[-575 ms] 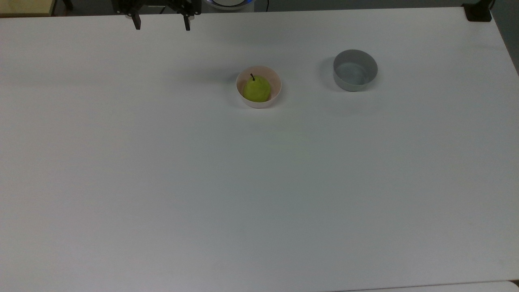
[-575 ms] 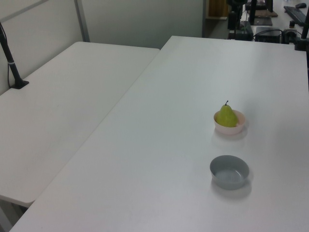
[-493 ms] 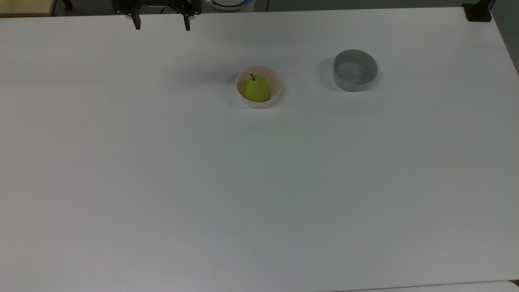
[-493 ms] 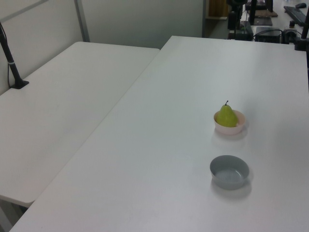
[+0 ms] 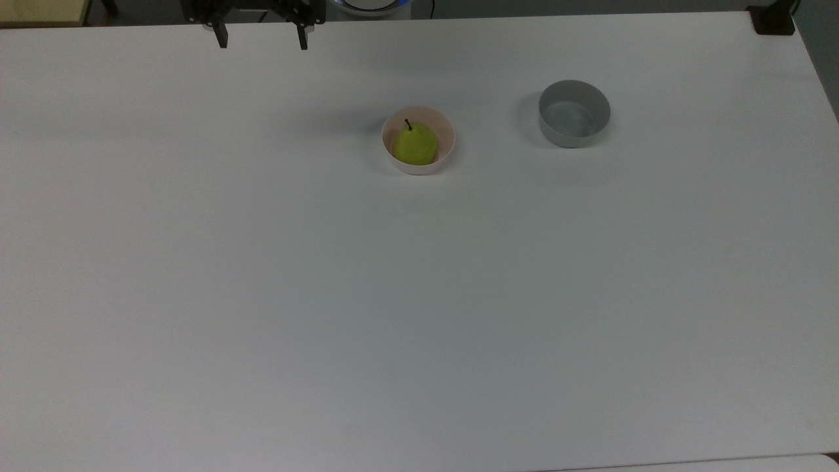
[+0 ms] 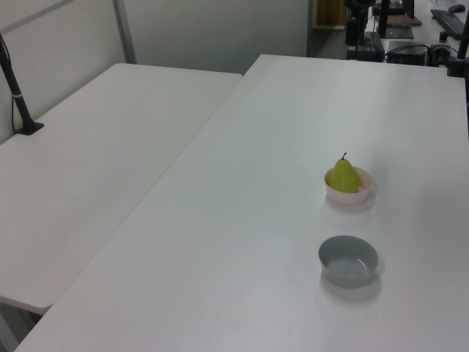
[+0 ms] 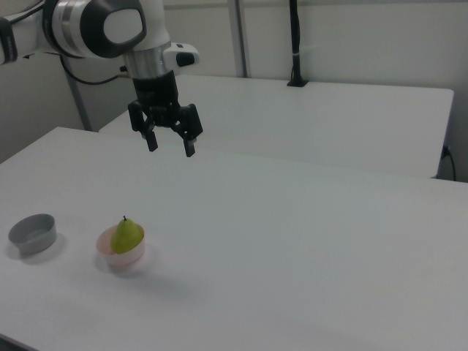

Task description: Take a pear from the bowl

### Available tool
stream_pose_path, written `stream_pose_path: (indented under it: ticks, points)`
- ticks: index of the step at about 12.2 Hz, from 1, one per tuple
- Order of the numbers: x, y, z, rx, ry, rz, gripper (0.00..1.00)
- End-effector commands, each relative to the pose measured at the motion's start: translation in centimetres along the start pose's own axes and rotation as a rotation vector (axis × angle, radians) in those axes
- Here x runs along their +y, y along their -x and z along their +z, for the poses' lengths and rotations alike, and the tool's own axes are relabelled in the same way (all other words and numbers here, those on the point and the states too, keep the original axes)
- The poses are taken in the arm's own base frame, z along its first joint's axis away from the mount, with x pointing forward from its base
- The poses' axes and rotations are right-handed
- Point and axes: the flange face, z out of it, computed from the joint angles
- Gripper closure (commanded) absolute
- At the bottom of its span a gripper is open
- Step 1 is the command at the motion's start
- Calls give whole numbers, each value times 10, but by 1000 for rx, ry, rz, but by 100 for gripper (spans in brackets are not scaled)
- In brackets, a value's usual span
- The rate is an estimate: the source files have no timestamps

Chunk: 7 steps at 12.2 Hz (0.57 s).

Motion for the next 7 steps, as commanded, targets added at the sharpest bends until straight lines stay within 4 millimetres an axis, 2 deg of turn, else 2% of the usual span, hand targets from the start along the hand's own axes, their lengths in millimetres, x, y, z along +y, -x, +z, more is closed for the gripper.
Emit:
stream_pose_path:
  ticks: [1,7]
  points:
    - [0,1,-2,-9,-4,-9,0]
    - [-1,0,-2,-8,-8,-9,0]
